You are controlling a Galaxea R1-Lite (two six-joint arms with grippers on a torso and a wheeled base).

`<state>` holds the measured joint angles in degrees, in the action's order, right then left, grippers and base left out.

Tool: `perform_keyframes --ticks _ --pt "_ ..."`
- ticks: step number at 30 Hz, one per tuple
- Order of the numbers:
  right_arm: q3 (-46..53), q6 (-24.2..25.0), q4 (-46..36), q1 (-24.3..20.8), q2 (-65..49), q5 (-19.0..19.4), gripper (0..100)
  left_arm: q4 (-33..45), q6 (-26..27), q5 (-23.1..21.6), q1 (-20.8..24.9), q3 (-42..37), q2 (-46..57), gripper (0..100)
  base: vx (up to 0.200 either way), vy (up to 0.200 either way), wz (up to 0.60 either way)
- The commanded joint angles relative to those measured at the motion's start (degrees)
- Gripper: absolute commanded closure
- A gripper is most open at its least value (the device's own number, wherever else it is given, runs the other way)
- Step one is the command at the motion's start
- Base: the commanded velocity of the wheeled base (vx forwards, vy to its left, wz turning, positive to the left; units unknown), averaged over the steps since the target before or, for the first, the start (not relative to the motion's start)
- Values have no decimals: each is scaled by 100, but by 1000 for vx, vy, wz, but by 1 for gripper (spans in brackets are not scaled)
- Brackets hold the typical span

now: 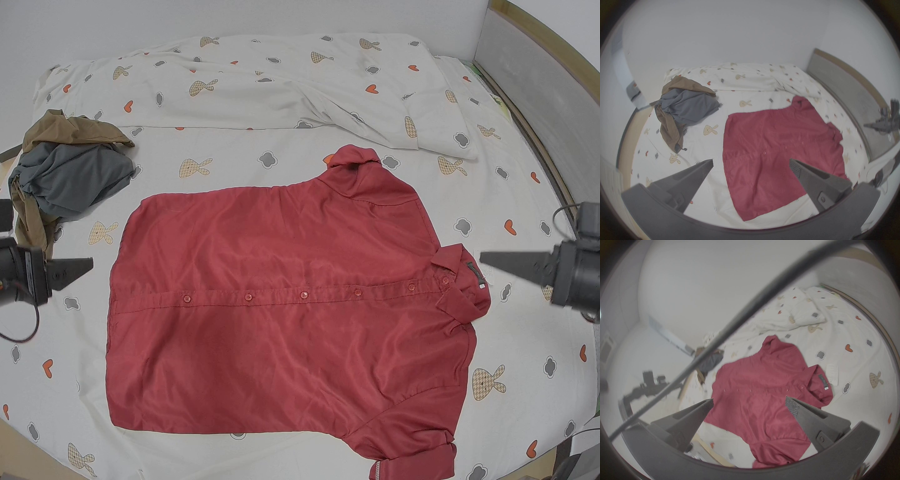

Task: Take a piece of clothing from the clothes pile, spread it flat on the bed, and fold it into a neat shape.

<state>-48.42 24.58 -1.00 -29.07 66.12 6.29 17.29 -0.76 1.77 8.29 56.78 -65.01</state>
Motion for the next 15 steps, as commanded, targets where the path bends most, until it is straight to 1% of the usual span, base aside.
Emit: perform_keyframes --ticks 1,3,5,7,8,9,10,11,12,13,14,15 --pt "1326 -1886 12 -3719 1641 -2844 0 223 1587 1326 1957 -1934 657 0 0 0 0" --pt "1634 -1983 21 -3807 1896 -2844 0 -252 1596 1396 2256 -2435 542 0 0 0 0" --pt "1871 -1983 82 -3913 2133 -2870 0 -709 1622 1695 2432 -2857 340 0 0 0 0" --pt "1977 -1983 82 -4106 2370 -2967 0 -1105 1622 2469 2704 -3200 -11 0 0 0 0" --pt "1994 -1983 82 -4159 2441 -3020 0 -1166 1622 2715 2801 -3279 -126 0 0 0 0" --pt "2056 -1983 82 -4291 2564 -3204 0 -1263 1614 3225 3029 -3411 -363 0 0 0 0" --pt "2091 -1983 82 -4396 2651 -3398 0 -1316 1605 3532 3205 -3499 -521 0 0 0 0" --pt "2109 -1983 82 -4467 2713 -3600 0 -1359 1605 3717 3363 -3560 -653 0 0 0 0" --pt "2126 -1983 82 -4502 2748 -3696 0 -1368 1596 3770 3434 -3587 -706 0 0 0 0" --pt "2232 -1983 82 -4625 2845 -4048 0 -1377 1596 3796 3715 -3648 -855 0 0 0 0" --pt "2241 -1983 82 -4642 2854 -4074 0 -1377 1596 3796 3733 -3648 -864 0 0 0 0" --pt "2364 -1983 82 -4739 2854 -4197 0 -1377 1596 3796 3820 -3666 -952 0 0 0 0"
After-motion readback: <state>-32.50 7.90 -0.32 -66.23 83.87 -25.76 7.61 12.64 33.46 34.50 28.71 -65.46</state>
